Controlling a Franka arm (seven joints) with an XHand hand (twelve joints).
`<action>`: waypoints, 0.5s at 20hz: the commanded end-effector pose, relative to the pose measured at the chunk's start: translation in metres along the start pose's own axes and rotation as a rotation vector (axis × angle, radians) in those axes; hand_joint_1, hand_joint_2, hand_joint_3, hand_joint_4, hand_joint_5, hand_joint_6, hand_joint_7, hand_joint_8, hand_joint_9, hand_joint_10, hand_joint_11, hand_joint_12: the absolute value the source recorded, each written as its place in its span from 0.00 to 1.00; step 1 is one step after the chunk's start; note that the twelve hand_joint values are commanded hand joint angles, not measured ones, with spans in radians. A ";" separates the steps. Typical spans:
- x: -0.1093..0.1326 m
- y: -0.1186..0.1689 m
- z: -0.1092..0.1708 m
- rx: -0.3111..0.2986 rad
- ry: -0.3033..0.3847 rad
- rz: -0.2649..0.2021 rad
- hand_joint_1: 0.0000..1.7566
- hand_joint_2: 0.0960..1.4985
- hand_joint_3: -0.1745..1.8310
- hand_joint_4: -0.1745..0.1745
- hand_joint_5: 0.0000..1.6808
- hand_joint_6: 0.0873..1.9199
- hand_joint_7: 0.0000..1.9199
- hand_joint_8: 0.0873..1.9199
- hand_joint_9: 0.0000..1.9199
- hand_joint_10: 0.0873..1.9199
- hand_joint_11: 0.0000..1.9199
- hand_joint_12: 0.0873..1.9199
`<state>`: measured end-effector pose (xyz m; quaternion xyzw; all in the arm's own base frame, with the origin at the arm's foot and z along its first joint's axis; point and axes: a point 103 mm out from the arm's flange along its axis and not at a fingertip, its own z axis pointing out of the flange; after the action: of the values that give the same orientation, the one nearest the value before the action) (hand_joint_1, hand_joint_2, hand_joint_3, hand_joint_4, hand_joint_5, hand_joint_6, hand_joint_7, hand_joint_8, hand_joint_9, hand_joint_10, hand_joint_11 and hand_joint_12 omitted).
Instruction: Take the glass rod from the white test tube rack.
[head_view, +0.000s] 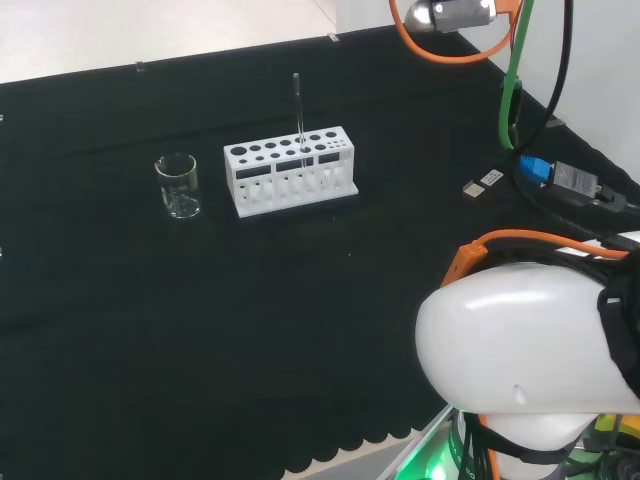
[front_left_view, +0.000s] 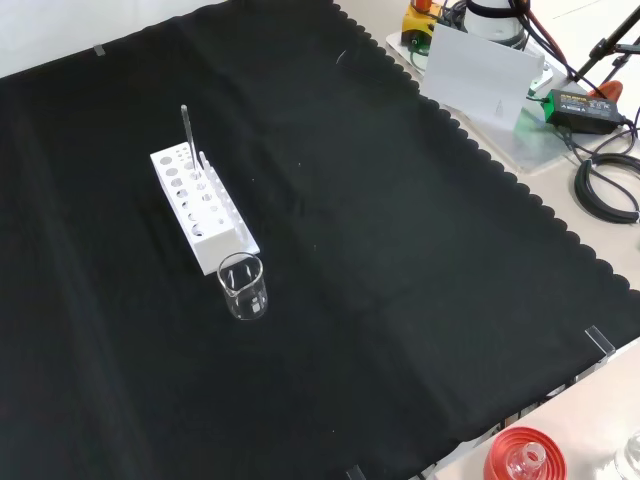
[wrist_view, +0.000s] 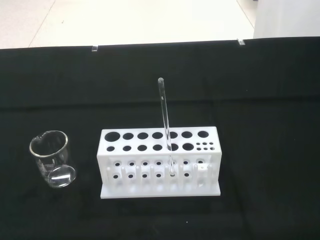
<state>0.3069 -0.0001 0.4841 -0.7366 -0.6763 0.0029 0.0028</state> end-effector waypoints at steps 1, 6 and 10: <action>0.001 0.000 0.000 -0.009 -0.009 -0.002 0.23 0.47 0.35 0.58 0.01 0.00 0.00 0.14 0.00 0.28 0.00 0.50; 0.003 -0.001 0.000 -0.011 -0.012 -0.009 0.22 0.53 0.26 0.58 0.02 0.00 0.00 0.14 0.00 0.29 0.00 0.52; 0.003 0.002 0.002 -0.003 -0.008 -0.003 0.23 0.55 0.24 0.57 0.02 0.00 0.00 0.15 0.00 0.32 0.00 0.56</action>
<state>0.3072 0.0027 0.4838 -0.7345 -0.6786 0.0044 -0.0036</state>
